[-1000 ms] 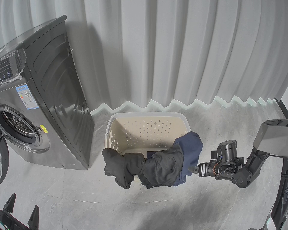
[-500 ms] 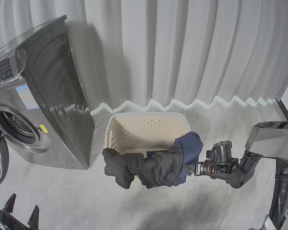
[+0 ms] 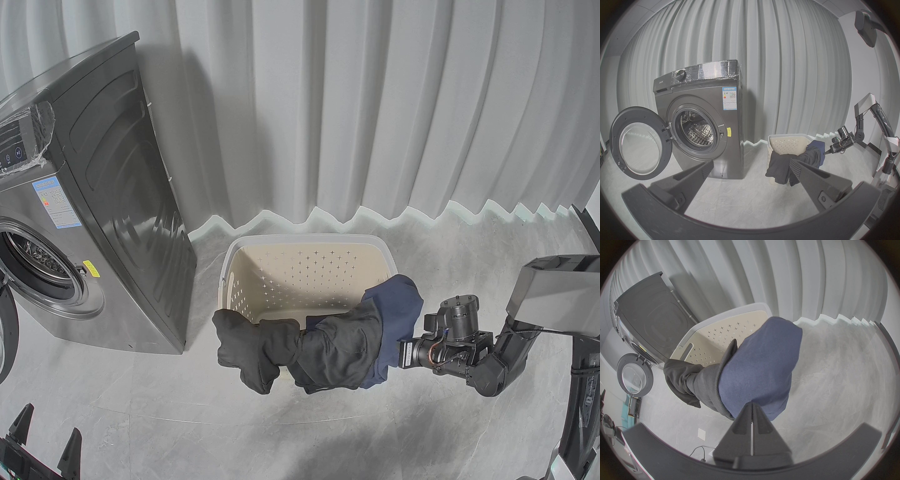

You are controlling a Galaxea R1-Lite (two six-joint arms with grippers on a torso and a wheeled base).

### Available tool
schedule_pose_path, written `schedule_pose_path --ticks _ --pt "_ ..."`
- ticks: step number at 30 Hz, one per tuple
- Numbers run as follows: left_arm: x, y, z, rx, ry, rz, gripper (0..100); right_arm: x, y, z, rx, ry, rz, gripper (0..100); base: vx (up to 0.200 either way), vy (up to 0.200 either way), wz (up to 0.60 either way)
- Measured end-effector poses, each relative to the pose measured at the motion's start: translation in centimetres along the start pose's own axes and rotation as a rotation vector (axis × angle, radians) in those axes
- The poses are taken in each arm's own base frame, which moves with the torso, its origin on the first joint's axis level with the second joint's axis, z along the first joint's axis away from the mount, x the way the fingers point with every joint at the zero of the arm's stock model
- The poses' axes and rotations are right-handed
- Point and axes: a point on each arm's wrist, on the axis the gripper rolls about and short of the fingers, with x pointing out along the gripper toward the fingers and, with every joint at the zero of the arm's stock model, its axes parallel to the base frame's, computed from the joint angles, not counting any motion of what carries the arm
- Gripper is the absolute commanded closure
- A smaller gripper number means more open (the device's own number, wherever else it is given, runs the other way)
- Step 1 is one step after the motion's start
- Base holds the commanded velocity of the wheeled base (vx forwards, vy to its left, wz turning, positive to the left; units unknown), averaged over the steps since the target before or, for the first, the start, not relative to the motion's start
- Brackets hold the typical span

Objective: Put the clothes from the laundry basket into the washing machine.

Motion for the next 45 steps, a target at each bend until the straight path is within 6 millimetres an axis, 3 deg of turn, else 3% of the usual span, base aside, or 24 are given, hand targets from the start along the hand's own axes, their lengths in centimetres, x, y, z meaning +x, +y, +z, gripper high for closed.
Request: schedule_pose_path --ticks 9,10,23,30,31,45 --pt "0.0 0.0 0.0 0.0 0.0 0.0 0 -1.3 -0.2 -0.8 -0.003 -0.003 -0.002 100 0.0 0.0 0.0" --pt "0.0 0.0 0.0 0.0 0.0 0.0 0 -1.4 -0.3 -0.8 -0.001 -0.006 -0.004 0 0.0 0.0 0.0" --pt "0.0 0.0 0.0 0.0 0.0 0.0 0 -1.5 -0.1 -0.3 -0.001 -0.054 0.011 0 0.0 0.0 0.0" --pt "0.0 0.0 0.0 0.0 0.0 0.0 0 -0.2 -0.3 0.0 0.001 -0.072 0.007 0 0.0 0.0 0.0" --pt "0.0 0.0 0.0 0.0 0.0 0.0 0 0.1 -0.3 0.0 0.001 -0.076 0.002 100 0.0 0.0 0.0" --pt "0.0 0.0 0.0 0.0 0.0 0.0 0 0.2 -0.1 -0.5 -0.001 -0.06 0.002 100 0.0 0.0 0.0"
